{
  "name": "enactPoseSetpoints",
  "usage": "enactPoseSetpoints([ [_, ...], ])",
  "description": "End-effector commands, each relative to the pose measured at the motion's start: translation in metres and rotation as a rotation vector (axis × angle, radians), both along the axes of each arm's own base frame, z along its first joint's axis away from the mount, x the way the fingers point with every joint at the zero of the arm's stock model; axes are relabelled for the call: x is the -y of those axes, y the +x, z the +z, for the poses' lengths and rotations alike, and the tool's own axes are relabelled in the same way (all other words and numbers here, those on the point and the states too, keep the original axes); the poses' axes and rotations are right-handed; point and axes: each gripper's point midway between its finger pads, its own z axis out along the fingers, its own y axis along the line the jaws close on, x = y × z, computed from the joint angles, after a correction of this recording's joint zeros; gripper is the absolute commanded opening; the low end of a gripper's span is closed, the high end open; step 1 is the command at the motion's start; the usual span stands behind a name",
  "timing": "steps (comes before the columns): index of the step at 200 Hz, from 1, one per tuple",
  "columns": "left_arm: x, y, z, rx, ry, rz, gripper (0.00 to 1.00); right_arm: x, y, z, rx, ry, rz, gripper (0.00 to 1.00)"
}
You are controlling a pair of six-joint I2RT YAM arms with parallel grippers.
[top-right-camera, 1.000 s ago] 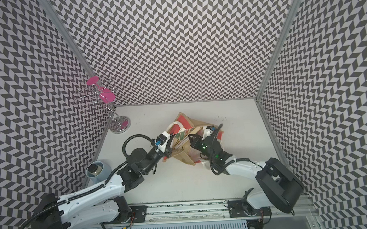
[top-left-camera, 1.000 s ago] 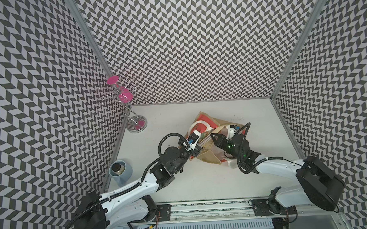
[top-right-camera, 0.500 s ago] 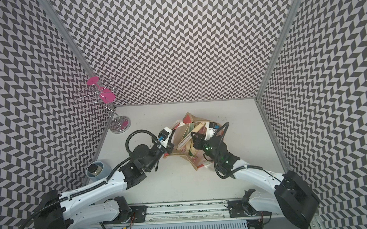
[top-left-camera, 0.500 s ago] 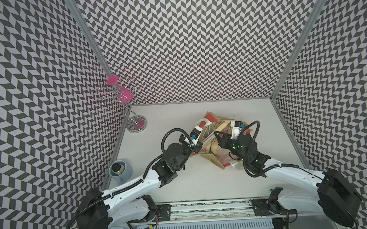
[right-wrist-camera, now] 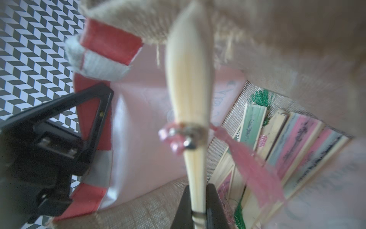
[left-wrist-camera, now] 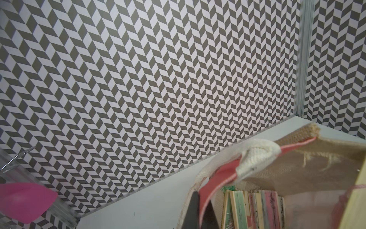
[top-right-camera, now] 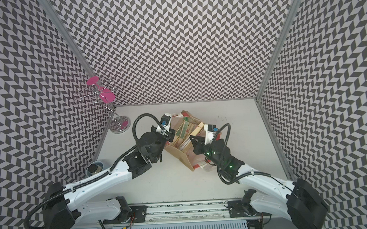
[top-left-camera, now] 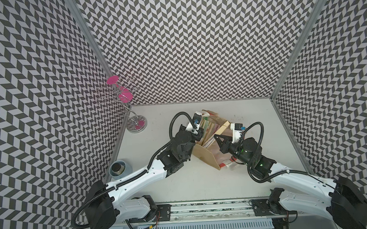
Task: Take out the folding fans from the tote bags
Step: Pick up the folding fan from the canvas bag, then place the folding fan at the center of the board.
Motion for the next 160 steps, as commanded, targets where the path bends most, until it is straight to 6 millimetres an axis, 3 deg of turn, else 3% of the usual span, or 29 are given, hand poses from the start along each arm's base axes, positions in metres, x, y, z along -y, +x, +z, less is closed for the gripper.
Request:
enactPoseSetpoints([
  [1,-0.019,0.008,0.041,0.07,-0.072,0.092,0.0,0.001,-0.007,0.026,0.08,0.011,0.019,0.06],
  [36,-0.034,0.016,0.043,0.113,-0.007,0.111,0.0,0.008,-0.01,0.053,0.125,0.048,0.002,0.06],
  [79,-0.053,0.019,0.042,0.184,0.053,0.052,0.0,0.021,-0.014,0.104,0.189,0.061,-0.015,0.06],
  [115,-0.052,0.023,0.032,0.198,0.127,0.006,0.0,0.044,0.002,0.127,0.178,0.055,-0.02,0.06],
  [128,-0.052,0.021,0.032,0.207,0.138,0.0,0.0,0.059,0.015,0.126,0.148,0.046,-0.048,0.06],
  [160,-0.048,0.011,0.034,0.23,0.141,-0.058,0.0,0.103,0.062,0.091,0.013,0.009,-0.14,0.06],
])
